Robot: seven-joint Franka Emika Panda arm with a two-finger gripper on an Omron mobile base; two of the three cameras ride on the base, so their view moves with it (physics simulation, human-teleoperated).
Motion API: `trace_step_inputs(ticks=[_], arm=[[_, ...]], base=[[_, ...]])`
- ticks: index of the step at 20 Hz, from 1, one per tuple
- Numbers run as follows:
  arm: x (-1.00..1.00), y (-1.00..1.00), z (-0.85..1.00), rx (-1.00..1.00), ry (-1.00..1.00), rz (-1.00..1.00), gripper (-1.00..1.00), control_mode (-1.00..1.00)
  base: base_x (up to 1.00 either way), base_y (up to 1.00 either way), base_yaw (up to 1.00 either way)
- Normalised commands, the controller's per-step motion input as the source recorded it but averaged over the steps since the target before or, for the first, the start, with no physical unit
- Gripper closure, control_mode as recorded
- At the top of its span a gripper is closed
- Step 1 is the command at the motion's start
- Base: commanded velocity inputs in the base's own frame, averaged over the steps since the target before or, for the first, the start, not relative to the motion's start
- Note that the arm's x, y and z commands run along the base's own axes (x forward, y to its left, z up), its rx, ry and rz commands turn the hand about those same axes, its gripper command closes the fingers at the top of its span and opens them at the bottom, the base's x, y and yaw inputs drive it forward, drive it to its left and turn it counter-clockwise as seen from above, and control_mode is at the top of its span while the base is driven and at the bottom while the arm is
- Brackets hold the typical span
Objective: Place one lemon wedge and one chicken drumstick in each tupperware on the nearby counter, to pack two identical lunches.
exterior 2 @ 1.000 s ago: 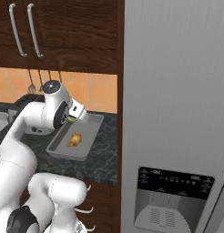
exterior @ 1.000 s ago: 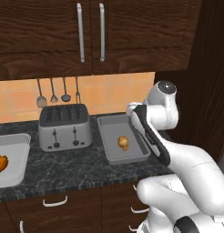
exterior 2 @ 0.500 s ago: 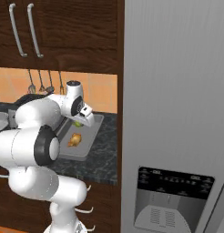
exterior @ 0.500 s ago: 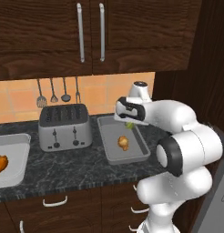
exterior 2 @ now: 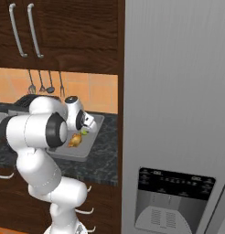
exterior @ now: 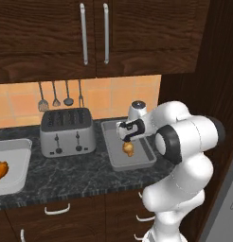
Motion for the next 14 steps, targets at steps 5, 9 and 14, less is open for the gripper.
trace_step_inputs(ticks=[5,9,14], arm=[[-0.10,0.00,0.06,0.00,-0.08,0.00,-1.00,-1.00],[-0.61,0.02,0.78,0.00,-0.16,0.00,-1.00,-1.00],[-1.00,0.00,1.00,0.00,-0.29,0.00,-1.00,-1.00]], base=[[0.00,0.00,0.00],[0.00,0.00,0.00],[0.00,0.00,0.00]])
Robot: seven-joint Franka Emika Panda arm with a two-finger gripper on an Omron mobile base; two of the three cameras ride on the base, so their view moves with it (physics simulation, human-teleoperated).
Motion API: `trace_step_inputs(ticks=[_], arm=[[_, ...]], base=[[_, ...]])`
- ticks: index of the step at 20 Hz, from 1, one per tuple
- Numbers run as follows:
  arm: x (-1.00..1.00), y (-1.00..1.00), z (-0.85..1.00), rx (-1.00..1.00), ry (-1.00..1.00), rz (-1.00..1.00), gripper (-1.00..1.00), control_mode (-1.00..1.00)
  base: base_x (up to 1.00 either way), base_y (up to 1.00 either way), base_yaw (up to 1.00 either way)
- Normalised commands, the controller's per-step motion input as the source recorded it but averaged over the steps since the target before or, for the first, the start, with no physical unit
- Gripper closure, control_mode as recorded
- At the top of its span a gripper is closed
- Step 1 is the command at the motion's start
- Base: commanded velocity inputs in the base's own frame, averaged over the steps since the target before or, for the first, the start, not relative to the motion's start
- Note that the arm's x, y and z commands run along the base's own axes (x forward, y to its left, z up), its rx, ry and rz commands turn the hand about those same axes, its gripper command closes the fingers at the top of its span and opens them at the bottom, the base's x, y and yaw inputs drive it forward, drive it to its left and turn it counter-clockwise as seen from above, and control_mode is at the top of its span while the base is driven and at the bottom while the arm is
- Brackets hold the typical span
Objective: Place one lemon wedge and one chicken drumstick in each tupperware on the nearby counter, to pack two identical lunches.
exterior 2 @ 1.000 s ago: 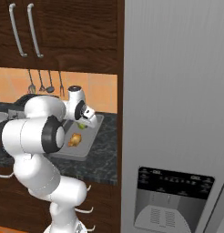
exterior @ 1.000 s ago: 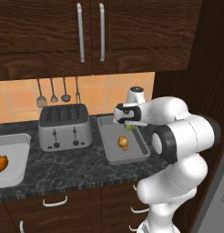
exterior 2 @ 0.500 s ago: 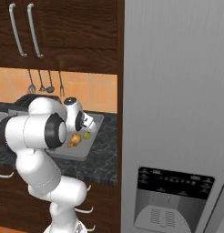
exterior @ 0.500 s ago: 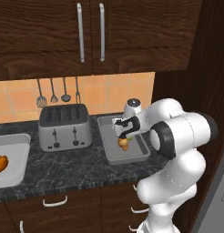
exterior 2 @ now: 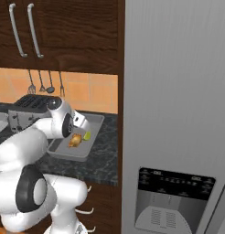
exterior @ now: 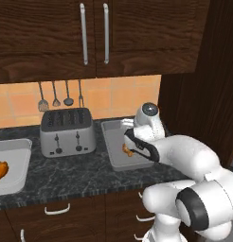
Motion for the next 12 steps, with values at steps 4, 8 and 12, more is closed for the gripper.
trace_step_inputs(ticks=[4,8,12], arm=[[-1.00,0.00,1.00,0.00,-0.13,0.00,-1.00,-1.00],[-1.00,0.00,1.00,0.00,0.00,0.01,-1.00,-1.00],[-1.00,0.01,1.00,0.00,0.01,0.07,-1.00,-1.00]], base=[[0.00,0.00,0.00],[0.00,0.00,0.00],[0.00,0.00,0.00]])
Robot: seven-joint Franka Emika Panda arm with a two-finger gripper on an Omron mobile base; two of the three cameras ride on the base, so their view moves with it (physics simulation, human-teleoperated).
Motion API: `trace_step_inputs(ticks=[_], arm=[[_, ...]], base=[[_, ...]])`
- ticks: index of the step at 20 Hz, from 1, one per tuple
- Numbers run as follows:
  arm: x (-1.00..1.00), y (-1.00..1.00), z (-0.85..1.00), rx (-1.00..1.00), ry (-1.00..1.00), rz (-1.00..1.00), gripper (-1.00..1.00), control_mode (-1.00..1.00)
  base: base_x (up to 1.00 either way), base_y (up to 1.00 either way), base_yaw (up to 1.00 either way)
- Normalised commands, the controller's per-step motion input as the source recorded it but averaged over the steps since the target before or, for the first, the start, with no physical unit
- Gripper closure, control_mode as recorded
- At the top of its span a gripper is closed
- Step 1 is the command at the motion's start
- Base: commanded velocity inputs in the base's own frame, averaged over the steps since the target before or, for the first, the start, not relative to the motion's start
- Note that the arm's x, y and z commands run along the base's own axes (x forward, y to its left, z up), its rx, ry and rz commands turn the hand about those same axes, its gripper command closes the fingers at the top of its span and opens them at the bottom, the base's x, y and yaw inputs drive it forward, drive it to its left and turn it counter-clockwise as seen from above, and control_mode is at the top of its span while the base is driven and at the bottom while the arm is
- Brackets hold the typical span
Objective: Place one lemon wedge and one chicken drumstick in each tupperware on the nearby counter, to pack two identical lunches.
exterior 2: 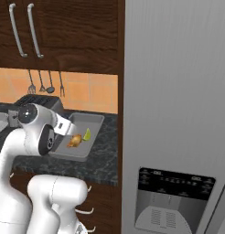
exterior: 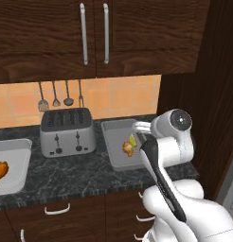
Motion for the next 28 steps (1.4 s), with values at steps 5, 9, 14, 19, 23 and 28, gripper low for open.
trace_step_inputs(ticks=[5,9,14,19,23,28], arm=[[-1.00,0.06,1.00,-0.01,0.06,0.10,-1.00,-1.00],[0.00,0.00,0.00,0.00,0.00,0.00,-1.00,1.00],[0.00,0.00,0.00,0.00,0.00,0.00,-1.00,1.00],[0.00,0.00,0.00,0.00,0.00,0.00,-1.00,1.00],[0.00,0.00,0.00,0.00,0.00,0.00,-1.00,1.00],[0.00,0.00,0.00,0.00,0.00,0.00,-1.00,1.00]], base=[[0.00,0.00,0.00],[-1.00,0.10,0.11],[-1.00,-0.41,-0.07],[-1.00,-0.95,-0.33],[-0.34,-1.00,-0.31],[0.33,-1.00,-0.12]])
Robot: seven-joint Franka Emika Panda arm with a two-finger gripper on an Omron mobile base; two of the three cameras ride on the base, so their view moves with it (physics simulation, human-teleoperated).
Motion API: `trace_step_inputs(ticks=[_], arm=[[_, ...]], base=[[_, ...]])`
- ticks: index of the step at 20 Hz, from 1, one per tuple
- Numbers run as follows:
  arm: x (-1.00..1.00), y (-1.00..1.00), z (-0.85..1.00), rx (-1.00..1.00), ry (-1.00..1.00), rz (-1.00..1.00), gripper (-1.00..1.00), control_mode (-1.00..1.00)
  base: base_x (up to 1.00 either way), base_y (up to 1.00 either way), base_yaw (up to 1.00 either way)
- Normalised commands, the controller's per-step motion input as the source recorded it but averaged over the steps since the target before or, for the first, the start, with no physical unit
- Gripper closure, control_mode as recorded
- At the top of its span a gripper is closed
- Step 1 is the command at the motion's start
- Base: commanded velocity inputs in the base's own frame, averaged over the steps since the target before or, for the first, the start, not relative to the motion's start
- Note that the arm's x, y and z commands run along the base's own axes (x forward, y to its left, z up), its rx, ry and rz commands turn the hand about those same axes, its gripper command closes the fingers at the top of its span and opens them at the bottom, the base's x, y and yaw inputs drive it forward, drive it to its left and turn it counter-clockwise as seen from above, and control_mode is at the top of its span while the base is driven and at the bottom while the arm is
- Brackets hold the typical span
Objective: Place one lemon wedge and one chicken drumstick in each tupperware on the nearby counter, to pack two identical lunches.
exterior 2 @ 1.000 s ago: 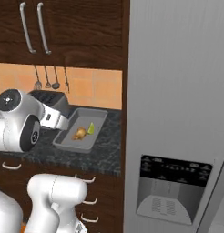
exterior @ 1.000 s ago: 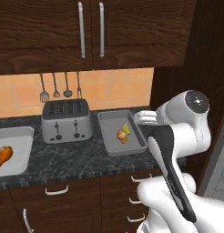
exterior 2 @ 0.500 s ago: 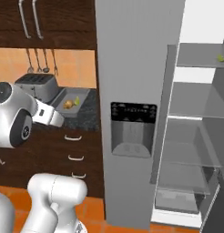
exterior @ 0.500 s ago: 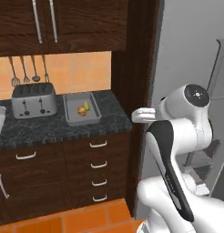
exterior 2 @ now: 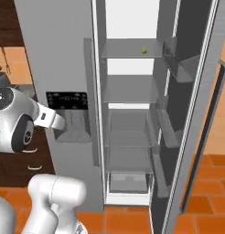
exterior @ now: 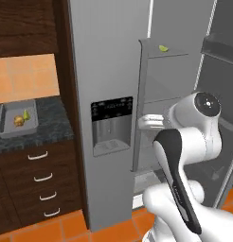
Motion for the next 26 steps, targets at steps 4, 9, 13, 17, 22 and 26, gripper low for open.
trace_step_inputs(ticks=[4,9,13,17,22,26], arm=[[0.00,0.00,0.00,0.00,0.00,0.00,-1.00,1.00],[0.00,0.00,0.00,0.00,0.00,0.00,-1.00,1.00],[0.00,0.00,0.00,0.00,0.00,0.00,-1.00,1.00],[0.09,0.00,0.25,0.00,-0.02,0.01,-1.00,-1.00],[0.30,0.00,1.00,-0.08,-0.21,0.00,-1.00,-1.00],[0.38,-0.11,1.00,-0.07,-0.30,0.00,-1.00,-1.00]], base=[[0.65,-0.73,0.15],[0.74,-0.72,0.15],[0.90,-0.55,0.06],[0.54,-0.28,0.00],[0.00,0.00,0.00],[0.00,0.00,0.00]])
